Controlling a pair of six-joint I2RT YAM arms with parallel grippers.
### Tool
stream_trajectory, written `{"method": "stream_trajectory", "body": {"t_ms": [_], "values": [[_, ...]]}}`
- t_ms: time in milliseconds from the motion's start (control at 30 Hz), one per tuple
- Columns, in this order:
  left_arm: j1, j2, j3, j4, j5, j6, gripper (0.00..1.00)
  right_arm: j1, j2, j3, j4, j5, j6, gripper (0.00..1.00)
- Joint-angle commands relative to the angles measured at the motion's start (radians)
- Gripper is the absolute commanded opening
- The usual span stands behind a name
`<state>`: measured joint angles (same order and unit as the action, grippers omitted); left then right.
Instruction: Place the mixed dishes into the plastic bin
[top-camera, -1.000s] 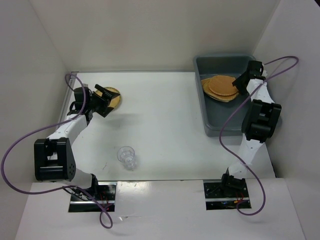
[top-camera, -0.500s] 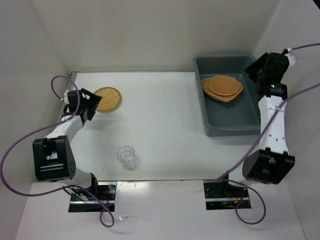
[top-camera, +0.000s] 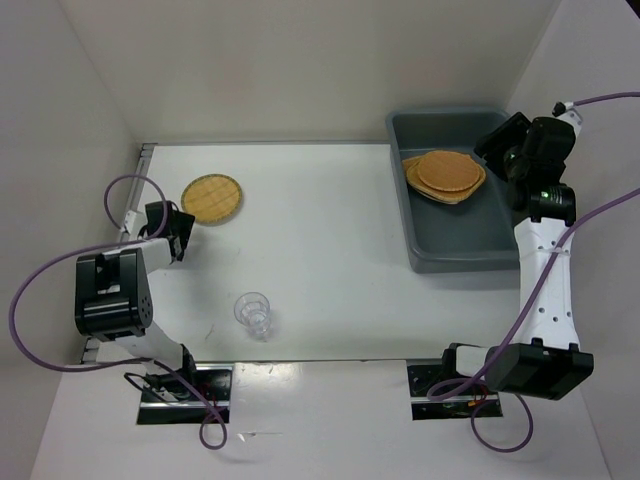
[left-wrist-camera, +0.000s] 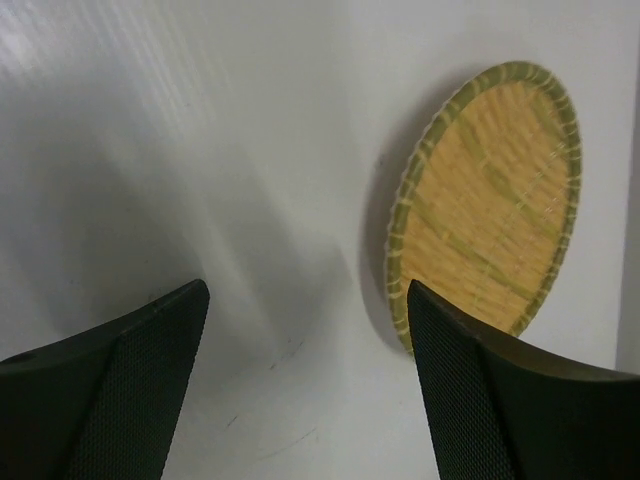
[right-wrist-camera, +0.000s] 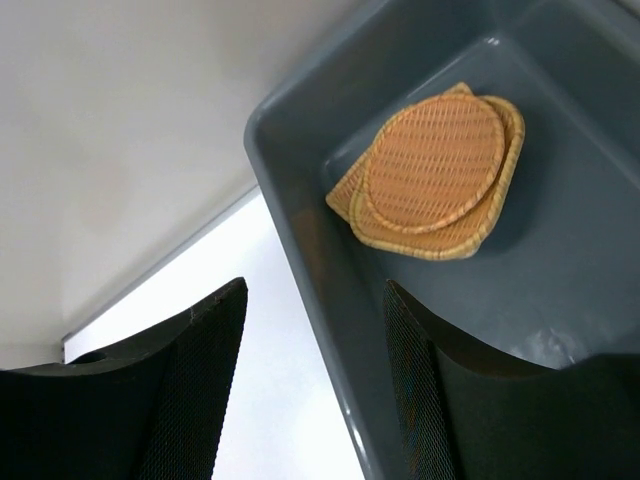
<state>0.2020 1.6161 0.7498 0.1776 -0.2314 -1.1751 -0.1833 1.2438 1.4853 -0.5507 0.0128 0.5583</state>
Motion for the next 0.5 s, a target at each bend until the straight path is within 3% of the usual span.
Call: {"method": "stream_trajectory", "body": {"t_ms": [0, 200, 367, 467], "values": [[0.004, 0.034, -0.012, 0.152, -0.037, -0.057, 0.88, -0.001, -0.041, 0.006, -0.037, -0.019, -0.026, 0.62], [0.014, 0.114, 0.006, 0.198, -0.013, -0.13, 0.83, -0.001, -0.041, 0.015, -0.07, -0.01, -0.035, 0.62], [0.014, 0.188, 0.04, 0.22, 0.044, -0.172, 0.58, -0.001, -0.05, 0.024, -0.08, 0.027, -0.044, 0.62], [0.014, 0.232, 0.075, 0.229, 0.085, -0.172, 0.56, -0.001, -0.05, 0.024, -0.089, 0.039, -0.044, 0.62]]}}
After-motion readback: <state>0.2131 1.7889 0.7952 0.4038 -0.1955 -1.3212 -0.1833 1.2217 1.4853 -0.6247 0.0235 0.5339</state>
